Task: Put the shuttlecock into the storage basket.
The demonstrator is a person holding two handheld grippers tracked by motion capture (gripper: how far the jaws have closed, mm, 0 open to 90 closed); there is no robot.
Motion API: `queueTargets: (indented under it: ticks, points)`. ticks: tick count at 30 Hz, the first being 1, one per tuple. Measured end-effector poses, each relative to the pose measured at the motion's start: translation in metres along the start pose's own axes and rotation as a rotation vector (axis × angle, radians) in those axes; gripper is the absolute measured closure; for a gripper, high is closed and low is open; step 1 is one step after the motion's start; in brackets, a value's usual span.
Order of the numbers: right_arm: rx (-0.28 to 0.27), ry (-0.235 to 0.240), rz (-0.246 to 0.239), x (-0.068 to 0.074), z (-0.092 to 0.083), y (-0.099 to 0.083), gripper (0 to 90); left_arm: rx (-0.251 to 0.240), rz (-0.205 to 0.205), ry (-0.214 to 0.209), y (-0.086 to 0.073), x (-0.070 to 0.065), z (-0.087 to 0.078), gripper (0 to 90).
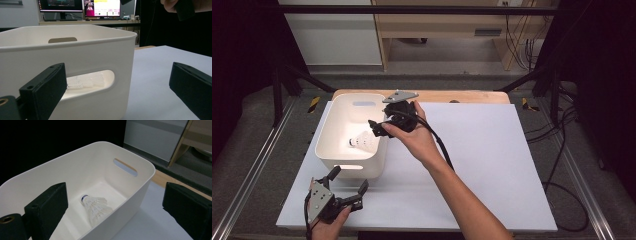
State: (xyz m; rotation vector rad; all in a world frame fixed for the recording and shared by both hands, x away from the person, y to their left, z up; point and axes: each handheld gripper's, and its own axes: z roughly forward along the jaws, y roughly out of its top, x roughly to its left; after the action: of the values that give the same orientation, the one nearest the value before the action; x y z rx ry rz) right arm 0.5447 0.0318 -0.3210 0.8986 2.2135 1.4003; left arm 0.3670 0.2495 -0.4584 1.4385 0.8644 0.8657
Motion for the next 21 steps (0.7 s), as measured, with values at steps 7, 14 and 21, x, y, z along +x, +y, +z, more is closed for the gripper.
queueTargets:
  ticks: [7, 14, 21]
  points:
    - [-0.027, -0.012, 0.016, -0.014, -0.015, -0.001, 6.0, -0.001, 0.0, 0.0, 0.0, 0.0, 0.0, 1.4]
    - [-0.026, -0.031, 0.027, -0.027, -0.025, -0.007, 6.1, 0.001, 0.003, 0.0, 0.0, 0.0, 0.0, 1.4]
    - [-0.03, -0.053, 0.042, -0.039, -0.034, -0.013, 6.1, 0.001, 0.003, 0.0, 0.0, 0.0, 0.0, 1.4]
